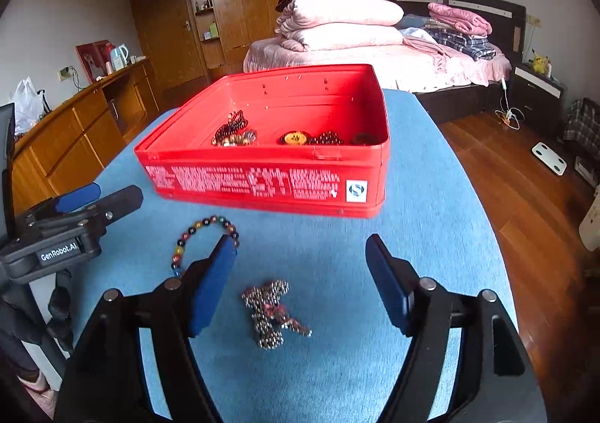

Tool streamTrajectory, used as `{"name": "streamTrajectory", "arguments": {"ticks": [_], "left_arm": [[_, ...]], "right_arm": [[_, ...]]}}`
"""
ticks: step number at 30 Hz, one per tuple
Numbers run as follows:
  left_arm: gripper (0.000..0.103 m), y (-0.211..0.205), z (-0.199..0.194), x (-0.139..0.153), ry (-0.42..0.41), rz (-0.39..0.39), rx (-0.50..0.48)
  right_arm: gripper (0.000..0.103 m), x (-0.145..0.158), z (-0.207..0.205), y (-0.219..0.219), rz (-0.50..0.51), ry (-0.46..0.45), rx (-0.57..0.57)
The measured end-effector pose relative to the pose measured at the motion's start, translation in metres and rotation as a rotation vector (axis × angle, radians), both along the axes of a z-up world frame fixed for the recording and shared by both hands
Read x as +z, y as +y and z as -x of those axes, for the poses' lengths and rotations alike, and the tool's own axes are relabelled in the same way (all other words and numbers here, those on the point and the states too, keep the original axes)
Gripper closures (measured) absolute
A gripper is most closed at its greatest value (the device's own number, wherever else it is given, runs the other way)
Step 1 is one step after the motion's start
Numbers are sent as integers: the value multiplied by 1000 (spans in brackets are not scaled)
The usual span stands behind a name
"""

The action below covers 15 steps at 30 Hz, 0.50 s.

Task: Organize jewelry
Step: 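Withdraw both tools from the tin toward the silver chain, then close the right tool on the silver chain necklace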

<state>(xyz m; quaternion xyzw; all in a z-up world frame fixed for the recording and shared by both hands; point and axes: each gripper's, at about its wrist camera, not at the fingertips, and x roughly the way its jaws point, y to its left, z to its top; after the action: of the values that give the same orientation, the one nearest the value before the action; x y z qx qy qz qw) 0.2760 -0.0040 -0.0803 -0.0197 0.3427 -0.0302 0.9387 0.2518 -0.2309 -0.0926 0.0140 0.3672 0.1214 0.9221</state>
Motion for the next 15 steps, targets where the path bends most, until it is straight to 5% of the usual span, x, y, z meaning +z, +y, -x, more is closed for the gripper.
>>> {"name": "streamTrajectory", "arguments": {"ticks": [15], "left_arm": [[6, -1, 35, -17, 55, -50, -31]], "right_arm": [[20, -17, 23, 21, 74, 47, 47]]}}
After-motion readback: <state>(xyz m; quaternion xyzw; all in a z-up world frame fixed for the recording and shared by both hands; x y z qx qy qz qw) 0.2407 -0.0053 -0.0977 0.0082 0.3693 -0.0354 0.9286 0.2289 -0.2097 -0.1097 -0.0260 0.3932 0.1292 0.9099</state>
